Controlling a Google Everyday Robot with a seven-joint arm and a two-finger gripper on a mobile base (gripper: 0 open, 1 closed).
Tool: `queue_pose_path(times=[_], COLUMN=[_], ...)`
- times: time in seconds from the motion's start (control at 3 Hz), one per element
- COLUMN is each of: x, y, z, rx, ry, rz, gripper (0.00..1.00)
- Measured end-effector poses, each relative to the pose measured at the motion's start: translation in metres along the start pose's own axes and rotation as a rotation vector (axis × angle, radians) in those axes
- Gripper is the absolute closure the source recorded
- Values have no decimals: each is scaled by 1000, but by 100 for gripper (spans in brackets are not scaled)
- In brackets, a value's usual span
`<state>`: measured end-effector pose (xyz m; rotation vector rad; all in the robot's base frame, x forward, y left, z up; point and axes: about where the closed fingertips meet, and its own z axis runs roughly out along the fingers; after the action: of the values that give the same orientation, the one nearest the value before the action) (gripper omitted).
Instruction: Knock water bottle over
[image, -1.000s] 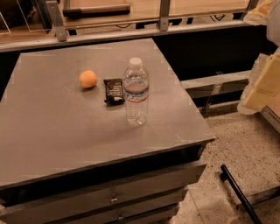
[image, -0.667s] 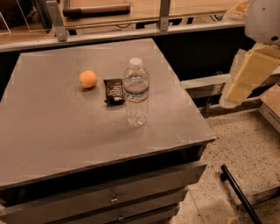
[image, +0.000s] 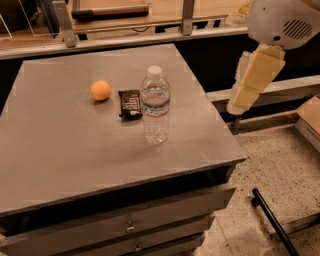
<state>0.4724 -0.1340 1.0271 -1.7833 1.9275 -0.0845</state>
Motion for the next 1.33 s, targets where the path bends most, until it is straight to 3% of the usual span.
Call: queue_pose_path(times=[0.33,0.67,1.33], x=[-8,-16,-48], y=[-2,-12,-24], z=[19,55,100], rx=[-46,-93,-89], ry=[-43,-178,-576], rz=[-24,7,124], gripper=[0,0,0])
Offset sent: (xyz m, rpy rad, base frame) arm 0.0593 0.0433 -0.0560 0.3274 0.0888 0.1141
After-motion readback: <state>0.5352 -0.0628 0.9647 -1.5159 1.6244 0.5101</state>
